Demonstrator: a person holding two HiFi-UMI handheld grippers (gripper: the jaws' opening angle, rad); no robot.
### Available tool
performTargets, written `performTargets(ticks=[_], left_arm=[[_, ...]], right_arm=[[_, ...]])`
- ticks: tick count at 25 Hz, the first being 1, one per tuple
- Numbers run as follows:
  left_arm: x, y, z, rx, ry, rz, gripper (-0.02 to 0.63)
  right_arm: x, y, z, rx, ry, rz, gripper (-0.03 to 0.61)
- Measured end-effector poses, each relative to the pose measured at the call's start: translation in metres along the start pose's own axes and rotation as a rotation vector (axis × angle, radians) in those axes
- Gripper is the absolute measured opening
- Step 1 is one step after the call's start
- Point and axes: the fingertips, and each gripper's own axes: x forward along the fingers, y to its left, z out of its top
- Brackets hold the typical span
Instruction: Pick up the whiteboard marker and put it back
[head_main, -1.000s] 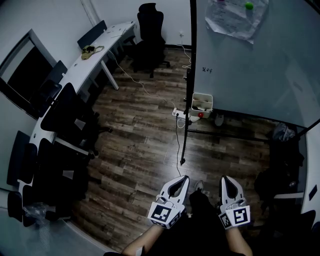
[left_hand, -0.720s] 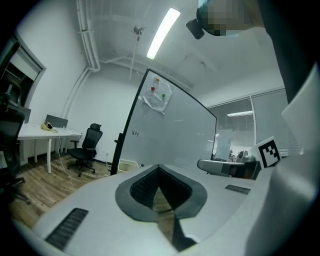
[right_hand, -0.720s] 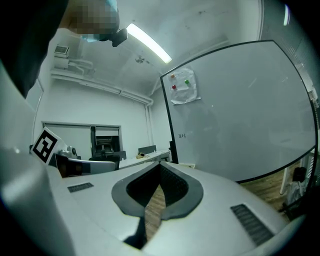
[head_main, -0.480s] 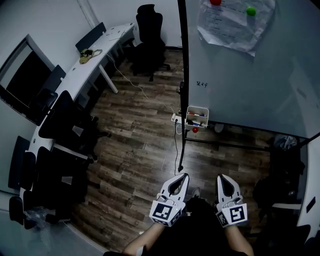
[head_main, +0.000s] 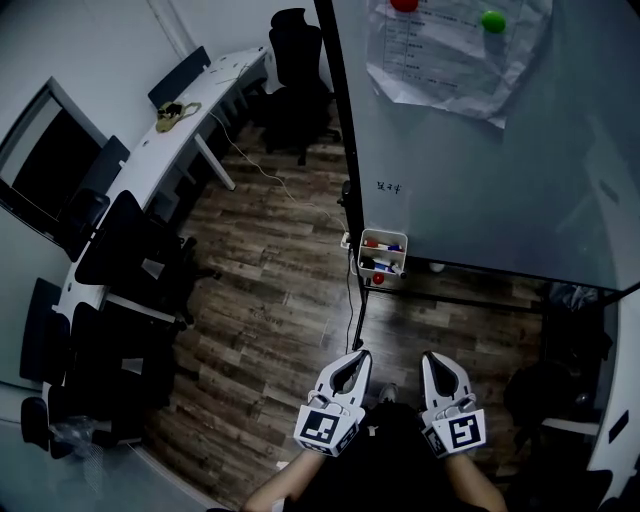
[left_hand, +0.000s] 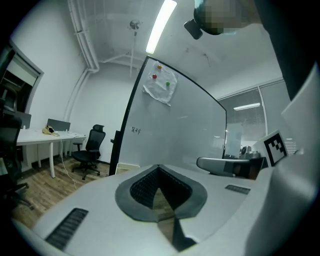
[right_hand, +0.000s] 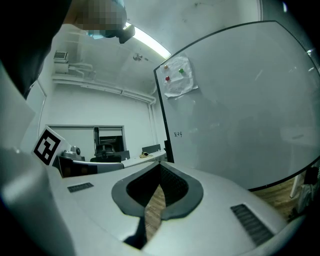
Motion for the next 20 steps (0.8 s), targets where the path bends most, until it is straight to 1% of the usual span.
performTargets(ticks=[2, 5, 9, 15, 18, 20], left_arm=[[0.003, 0.001, -0.004, 0.005, 0.004, 0.008, 0.008], [0.006, 0.002, -0.009, 0.006, 0.008, 0.016, 0.008], [0.016, 0.006, -0.008, 0.014, 0.010, 0.016, 0.008], [0.036, 0.022, -0.012, 0.005, 0.029, 0.004, 0.008], [0.054, 0.032, -0.017, 0.024, 0.047, -0.016, 0.008], [0.064, 0.035, -0.020, 0.057, 0.059, -0.037, 0.008]], right_arm=[[0.006, -0.005, 0.001, 0.000, 0.010, -0.009, 0.014], [0.012, -0.013, 0.000, -0.009, -0.003, -0.008, 0.014], [0.024, -0.026, -0.008, -0.007, 0.038, -0.042, 0.014], [0.044, -0.033, -0.021, -0.013, 0.081, -0.042, 0.014], [0.059, -0.038, -0.021, -0.024, 0.082, -0.045, 0.014], [0.066, -0.041, -0.021, -0.013, 0.081, -0.056, 0.014]])
